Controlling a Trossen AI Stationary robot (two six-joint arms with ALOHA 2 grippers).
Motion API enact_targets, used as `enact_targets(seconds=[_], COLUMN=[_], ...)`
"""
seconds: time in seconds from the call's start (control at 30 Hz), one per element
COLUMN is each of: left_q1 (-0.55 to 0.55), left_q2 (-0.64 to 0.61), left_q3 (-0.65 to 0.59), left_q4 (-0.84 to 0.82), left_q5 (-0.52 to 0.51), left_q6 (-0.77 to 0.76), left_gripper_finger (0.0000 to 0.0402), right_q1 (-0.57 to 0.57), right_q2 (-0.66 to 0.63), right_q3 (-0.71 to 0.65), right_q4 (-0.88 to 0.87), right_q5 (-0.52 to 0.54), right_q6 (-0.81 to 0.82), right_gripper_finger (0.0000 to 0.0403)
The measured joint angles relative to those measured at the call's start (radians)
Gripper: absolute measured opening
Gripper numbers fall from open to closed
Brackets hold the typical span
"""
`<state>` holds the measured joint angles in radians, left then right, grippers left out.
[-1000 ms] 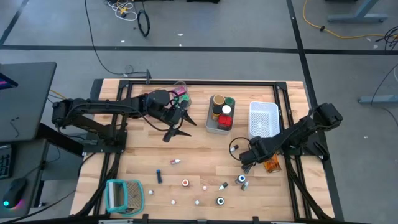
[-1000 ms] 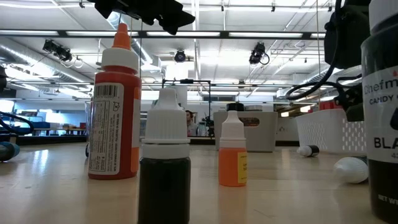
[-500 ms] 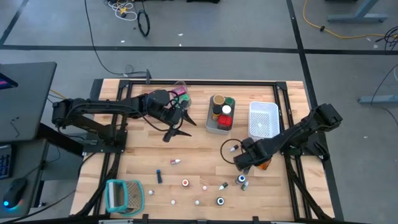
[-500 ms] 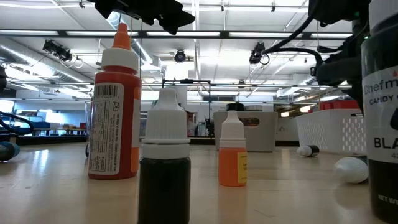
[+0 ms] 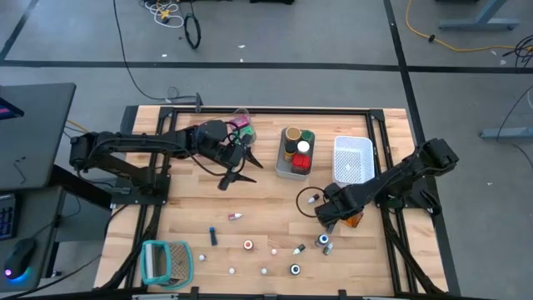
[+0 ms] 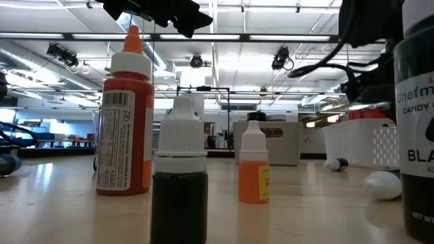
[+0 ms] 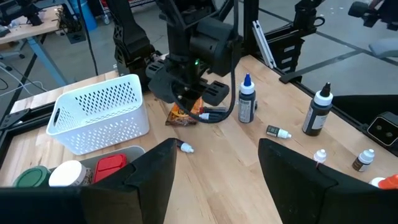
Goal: Pick & Place Kitchen Items
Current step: Put the orange spice bag into the gray bin
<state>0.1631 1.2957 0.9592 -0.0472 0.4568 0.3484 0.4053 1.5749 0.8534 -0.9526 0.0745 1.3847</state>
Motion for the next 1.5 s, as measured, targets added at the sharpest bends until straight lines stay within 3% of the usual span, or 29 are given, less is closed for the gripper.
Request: enact_targets(seconds=[0.33, 0.53, 0.73, 0.83, 1.0, 1.17, 1.5], left_q1=[0.0, 0.0, 0.0, 0.0, 0.0, 0.0, 0.0], left_q2=[0.0, 0.0, 0.0, 0.0, 0.0, 0.0, 0.0], left_q3=[0.0, 0.0, 0.0, 0.0, 0.0, 0.0, 0.0], left_q4=[0.002, 0.011, 0.011, 0.004, -0.011, -0.011, -0.015], left_q5=[0.0, -0.001, -0.043, -0.069, -0.083, -0.083, -0.083], left_q6=[0.0, 0.0, 0.009, 0.012, 0.012, 0.012, 0.012], left_gripper_finger=[0.0236, 0.0236, 0.0236, 0.0236, 0.0236, 0.0236, 0.0236], right_q1=[-0.052, -0.086, -0.105, -0.112, -0.113, -0.114, -0.113], right_q2=[-0.004, -0.004, -0.005, -0.008, -0.015, -0.036, -0.042], right_q3=[-0.102, -0.1, -0.109, -0.142, -0.169, -0.176, -0.176], right_q4=[0.001, -0.005, -0.012, 0.018, 0.059, 0.09, 0.141], right_q5=[-0.014, -0.027, 0.001, 0.0, -0.012, -0.014, -0.036], right_q6=[0.042, -0.078, -0.126, -0.074, -0.034, -0.084, -0.136], right_gripper_finger=[0.018, 0.0231, 0.0258, 0.0259, 0.0243, 0.0203, 0.0038])
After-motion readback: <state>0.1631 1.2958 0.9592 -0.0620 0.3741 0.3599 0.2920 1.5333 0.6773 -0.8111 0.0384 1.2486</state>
